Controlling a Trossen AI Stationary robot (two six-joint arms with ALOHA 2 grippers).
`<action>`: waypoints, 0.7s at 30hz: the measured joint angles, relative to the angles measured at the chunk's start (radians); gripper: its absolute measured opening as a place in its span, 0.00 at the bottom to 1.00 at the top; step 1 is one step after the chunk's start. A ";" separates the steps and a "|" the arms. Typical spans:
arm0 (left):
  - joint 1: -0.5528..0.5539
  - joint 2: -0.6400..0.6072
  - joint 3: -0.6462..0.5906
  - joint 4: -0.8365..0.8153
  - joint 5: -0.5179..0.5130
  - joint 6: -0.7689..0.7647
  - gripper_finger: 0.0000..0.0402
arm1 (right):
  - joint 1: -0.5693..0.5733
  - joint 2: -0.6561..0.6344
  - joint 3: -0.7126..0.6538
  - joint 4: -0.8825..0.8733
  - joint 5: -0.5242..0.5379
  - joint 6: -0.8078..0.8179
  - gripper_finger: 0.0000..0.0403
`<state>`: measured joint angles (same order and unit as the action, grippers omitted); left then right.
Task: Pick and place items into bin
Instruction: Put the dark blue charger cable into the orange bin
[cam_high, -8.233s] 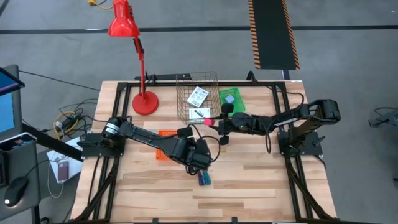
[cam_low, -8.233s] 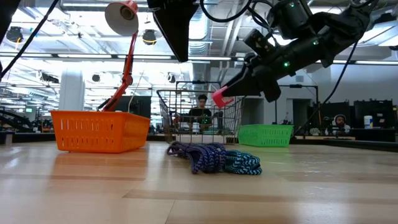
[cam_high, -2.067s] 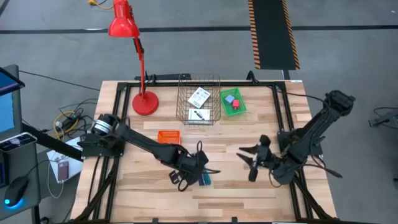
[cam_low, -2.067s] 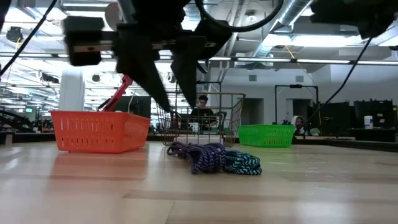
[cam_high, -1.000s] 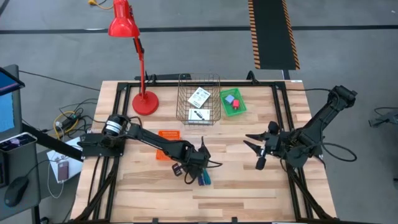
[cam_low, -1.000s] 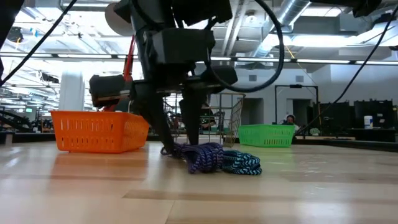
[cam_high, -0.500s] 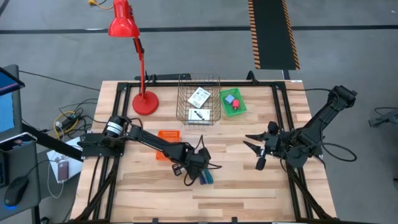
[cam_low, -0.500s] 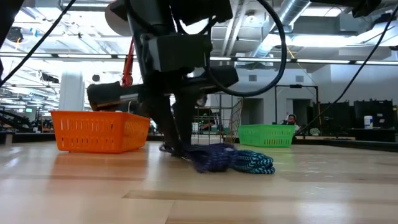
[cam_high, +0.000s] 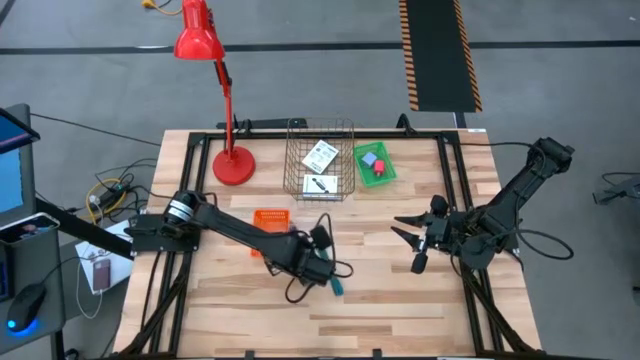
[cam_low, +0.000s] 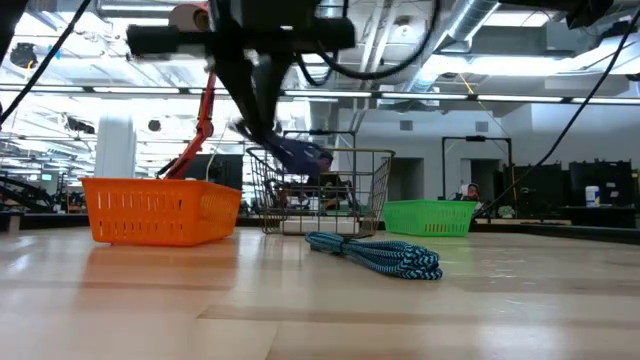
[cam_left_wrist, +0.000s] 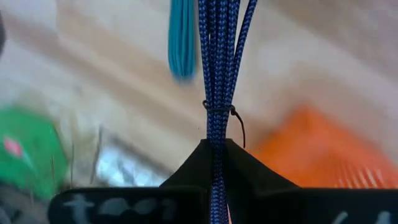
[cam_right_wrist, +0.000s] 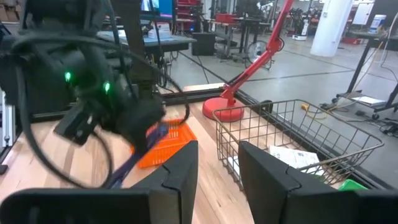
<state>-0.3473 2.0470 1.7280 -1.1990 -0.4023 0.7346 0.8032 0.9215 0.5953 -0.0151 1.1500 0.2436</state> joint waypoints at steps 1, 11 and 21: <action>-0.002 -0.001 0.021 -0.059 -0.019 -0.022 0.01 | 0.000 0.000 0.000 0.000 0.000 0.000 0.27; -0.014 -0.014 0.082 -0.363 -0.186 -0.146 0.00 | 0.000 0.000 0.000 -0.001 -0.002 0.001 0.27; -0.003 -0.055 0.065 -0.366 -0.214 -0.174 0.00 | 0.000 0.000 0.000 -0.010 -0.031 0.018 0.27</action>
<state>-0.3508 1.9919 1.7925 -1.5651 -0.6162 0.5609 0.8032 0.9218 0.5953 -0.0247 1.1185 0.2615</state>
